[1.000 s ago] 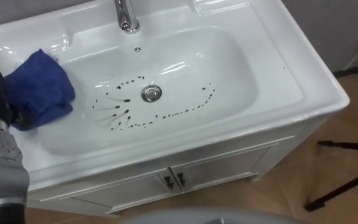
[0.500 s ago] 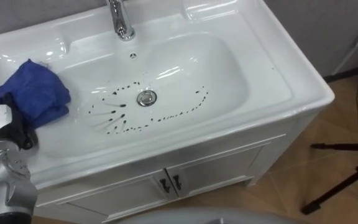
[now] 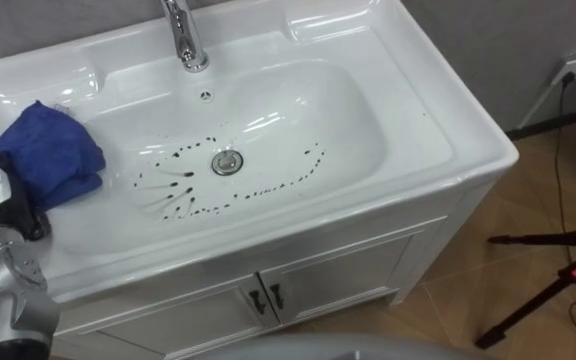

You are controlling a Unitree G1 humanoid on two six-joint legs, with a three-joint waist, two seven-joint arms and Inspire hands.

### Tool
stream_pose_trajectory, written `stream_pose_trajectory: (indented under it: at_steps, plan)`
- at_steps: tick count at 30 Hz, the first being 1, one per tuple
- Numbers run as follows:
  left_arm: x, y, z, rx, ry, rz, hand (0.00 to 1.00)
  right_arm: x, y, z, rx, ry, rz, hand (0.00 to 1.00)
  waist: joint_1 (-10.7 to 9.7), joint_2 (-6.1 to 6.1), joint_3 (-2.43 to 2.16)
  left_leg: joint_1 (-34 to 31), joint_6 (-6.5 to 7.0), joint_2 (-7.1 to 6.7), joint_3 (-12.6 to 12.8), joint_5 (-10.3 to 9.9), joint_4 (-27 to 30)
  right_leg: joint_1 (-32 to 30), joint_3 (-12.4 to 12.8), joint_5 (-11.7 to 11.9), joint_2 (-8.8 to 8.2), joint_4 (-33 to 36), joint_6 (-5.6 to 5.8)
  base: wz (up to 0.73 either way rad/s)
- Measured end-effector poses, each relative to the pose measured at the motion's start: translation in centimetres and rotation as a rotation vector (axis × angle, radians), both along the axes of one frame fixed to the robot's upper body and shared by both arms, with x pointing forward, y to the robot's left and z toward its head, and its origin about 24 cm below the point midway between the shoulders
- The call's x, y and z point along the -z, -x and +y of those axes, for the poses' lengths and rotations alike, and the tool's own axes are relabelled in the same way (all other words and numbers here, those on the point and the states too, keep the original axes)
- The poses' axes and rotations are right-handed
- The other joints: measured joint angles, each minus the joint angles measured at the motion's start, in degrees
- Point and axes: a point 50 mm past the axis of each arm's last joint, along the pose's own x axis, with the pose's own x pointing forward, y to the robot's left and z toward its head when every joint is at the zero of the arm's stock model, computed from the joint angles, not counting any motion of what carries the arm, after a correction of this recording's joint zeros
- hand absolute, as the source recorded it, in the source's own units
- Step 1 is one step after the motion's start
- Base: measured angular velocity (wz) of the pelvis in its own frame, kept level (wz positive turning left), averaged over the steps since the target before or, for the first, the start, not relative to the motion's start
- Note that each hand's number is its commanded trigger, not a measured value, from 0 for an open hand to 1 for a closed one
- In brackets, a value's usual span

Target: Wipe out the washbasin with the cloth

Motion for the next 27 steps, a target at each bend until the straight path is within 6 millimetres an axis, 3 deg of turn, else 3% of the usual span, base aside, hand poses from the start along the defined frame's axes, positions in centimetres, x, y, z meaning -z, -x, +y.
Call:
stream_pose_trajectory:
  at_steps: [8,19,27]
  plan:
    - [-1.4,-0.5,1.1,-0.044,-0.03,-0.035,1.0,0.0,0.0,0.0,0.0,0.008,-0.003,0.0,-0.19,0.06,0.03,0.11,-0.01,-0.02,0.85,-0.01,0.08,0.07,0.17,0.01,-0.12,-0.38,0.01,-0.03]
    - [-2.2,-0.7,1.3,-0.052,-0.043,-0.043,1.0,-0.1,-0.2,-0.4,0.001,0.039,-0.014,0.0,-0.2,1.02,0.38,0.17,-0.01,0.08,1.25,0.0,-0.66,0.22,0.11,0.06,0.08,-1.13,-0.04,0.0]
    - [-2.7,-0.7,1.3,-0.054,-0.044,-0.049,1.0,-0.1,-0.3,-0.4,0.015,0.05,-0.035,0.0,-0.21,1.05,0.41,0.08,-0.01,0.07,1.19,-0.01,-0.72,0.28,0.15,0.05,0.06,-1.39,-0.04,0.0]
